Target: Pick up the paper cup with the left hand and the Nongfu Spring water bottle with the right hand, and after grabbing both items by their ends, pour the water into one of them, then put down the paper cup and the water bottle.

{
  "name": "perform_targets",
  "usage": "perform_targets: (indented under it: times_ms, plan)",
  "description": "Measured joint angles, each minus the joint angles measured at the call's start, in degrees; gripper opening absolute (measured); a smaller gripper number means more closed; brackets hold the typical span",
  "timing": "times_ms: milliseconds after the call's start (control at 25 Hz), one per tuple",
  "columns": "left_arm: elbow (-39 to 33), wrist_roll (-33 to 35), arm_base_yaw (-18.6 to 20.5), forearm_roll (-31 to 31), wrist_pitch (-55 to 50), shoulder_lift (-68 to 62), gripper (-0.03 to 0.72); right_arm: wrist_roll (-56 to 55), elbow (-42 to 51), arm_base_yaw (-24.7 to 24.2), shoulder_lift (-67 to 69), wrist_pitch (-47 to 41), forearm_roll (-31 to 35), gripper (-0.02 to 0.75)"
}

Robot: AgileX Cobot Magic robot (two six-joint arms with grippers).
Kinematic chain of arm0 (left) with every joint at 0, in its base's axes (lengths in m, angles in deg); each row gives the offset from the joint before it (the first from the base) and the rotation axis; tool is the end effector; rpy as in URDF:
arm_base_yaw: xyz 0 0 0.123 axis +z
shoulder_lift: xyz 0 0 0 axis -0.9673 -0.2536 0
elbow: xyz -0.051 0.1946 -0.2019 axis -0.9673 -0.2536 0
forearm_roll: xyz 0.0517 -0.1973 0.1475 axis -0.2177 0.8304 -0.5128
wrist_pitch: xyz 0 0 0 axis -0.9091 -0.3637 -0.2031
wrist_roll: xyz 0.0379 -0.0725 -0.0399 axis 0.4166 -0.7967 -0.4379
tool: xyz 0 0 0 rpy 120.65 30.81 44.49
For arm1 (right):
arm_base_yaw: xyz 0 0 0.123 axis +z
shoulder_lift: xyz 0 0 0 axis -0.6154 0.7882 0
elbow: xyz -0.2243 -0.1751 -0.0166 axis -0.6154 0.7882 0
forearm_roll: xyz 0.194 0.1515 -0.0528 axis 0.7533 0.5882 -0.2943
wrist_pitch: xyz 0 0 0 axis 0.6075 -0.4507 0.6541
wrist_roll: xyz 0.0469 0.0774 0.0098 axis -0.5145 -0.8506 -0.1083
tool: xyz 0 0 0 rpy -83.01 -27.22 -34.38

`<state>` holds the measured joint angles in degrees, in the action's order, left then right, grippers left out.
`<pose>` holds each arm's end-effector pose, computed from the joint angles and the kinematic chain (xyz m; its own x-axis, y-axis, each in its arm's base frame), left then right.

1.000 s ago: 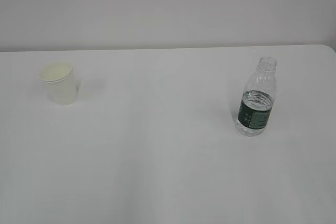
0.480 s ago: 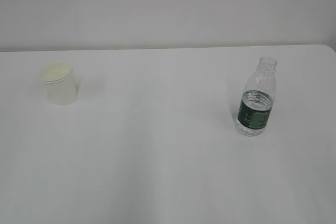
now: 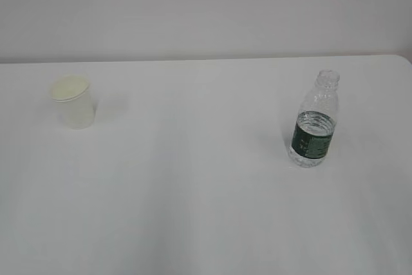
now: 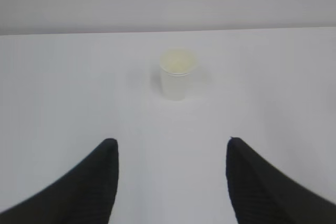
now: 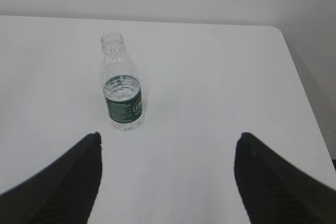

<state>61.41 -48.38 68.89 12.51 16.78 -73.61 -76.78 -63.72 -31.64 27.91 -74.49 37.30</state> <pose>0.0637 -0.0060 0.3249 -0.3912 -0.0487 -0.9190 0.0636 0.9948 -0.0798 0.0542 -0.0004 0.3050 -0.4085 -0.1112 -0.9060 -0.0735 0.9933 -0.0888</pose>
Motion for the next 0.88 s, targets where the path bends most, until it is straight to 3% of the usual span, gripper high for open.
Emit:
perform_targets:
  times_ms: [880]
  plan:
    - [0.00, 0.04, 0.00, -2.61, 15.56, -14.46, 0.461, 0.52, 0.00, 0.00, 13.21, 15.43, 0.00, 0.588]
